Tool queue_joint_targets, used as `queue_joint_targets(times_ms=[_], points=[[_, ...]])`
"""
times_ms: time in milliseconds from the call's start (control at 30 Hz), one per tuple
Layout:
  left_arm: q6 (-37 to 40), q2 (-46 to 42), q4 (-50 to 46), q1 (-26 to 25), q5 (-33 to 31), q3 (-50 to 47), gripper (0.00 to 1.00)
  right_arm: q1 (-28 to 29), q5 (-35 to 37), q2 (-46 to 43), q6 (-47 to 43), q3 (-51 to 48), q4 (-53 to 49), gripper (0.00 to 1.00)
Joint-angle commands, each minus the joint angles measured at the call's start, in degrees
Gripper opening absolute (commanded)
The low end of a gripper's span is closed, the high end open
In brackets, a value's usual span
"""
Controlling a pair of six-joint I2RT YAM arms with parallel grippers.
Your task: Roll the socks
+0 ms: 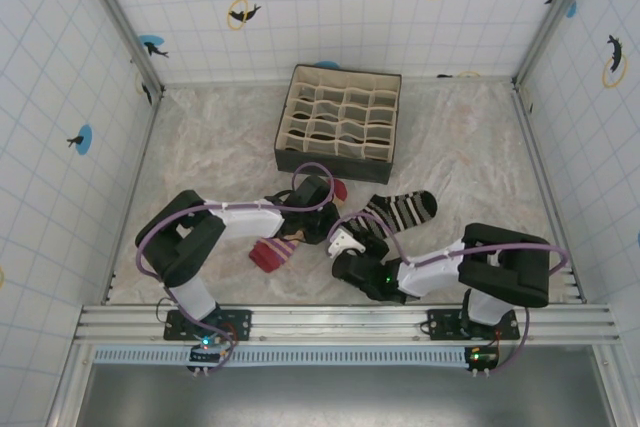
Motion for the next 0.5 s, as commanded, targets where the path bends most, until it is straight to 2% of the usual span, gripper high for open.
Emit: queue_joint_targets(times_ms=[0,67,167,200,233,367,467], points=[[0.41,-1.01,-3.3,-0.27,1.05,-0.53,0.0,-0.94,-0.36,1.7,1.51,1.63,1.54,0.5],[0.68,-0.92,-3.43,-0.27,1.5,-0.27,0.0,-1.36,-1.24,1.97,2.08,1.39,1.56,0.38],[0.6,-0.83,-3.46,-0.27,1.64,-0.07,0.0,-2.09,-3.83,1.71,3.49,0.54,1.76,0.11],[0.51,-0.83,-3.48,-0.21,1.62,-0.08,0.0,-2.29,-4.62,1.58,4.03,0.33,1.69,0.05],[0.48,-0.92,-3.48,-0.26,1.61,0.01,0.04,-2.52,-5.34,1.41,4.67,0.1,1.45,0.01],[0.11,-1.9,-3.64,-0.2,0.82,0.35,0.47,-3.34,-8.25,-0.6,8.09,-1.68,1.25,0.0],[0.06,-2.79,-3.84,-0.2,-0.26,1.06,0.71,-4.93,-13.06,-3.2,11.17,-3.9,2.17,0.0]])
